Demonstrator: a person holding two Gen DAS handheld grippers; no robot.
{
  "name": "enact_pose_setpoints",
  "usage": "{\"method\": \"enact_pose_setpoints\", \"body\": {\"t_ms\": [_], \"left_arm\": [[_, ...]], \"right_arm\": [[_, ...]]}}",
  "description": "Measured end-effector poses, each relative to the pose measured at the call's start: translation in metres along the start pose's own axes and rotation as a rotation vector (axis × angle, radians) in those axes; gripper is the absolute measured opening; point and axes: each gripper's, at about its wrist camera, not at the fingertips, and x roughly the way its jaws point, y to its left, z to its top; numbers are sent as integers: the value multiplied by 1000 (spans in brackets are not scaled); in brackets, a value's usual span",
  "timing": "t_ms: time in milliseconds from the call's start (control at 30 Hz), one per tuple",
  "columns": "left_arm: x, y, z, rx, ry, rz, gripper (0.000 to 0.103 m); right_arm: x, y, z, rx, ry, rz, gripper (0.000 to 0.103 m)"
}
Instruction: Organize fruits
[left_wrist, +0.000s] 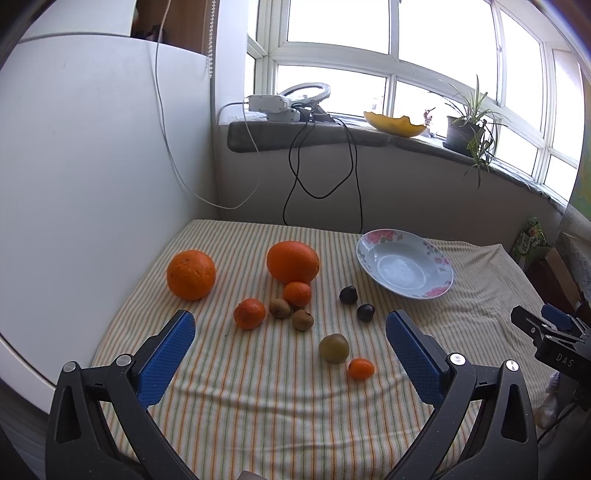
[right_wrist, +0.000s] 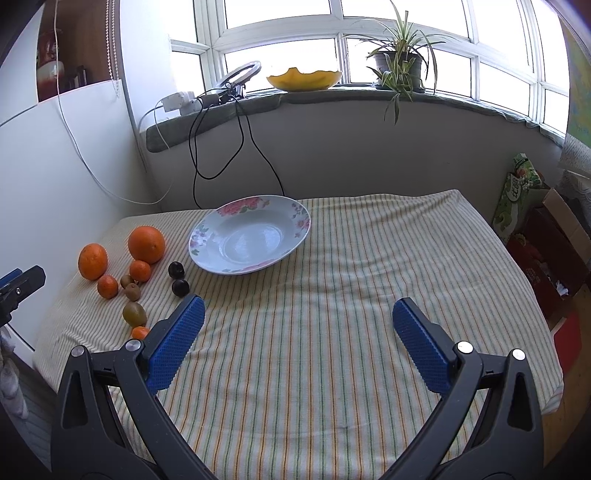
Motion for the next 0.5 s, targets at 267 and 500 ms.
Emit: {"method": "enact_pose_setpoints", "body": {"t_ms": [267, 500], "left_arm": [[-3, -2, 0, 0, -2, -6, 102], [-3, -3, 1, 2, -3, -9, 102]], "right_arm": [[-1, 2, 1, -4, -1, 9, 103], [0, 3, 1, -3, 1, 13, 103]]}}
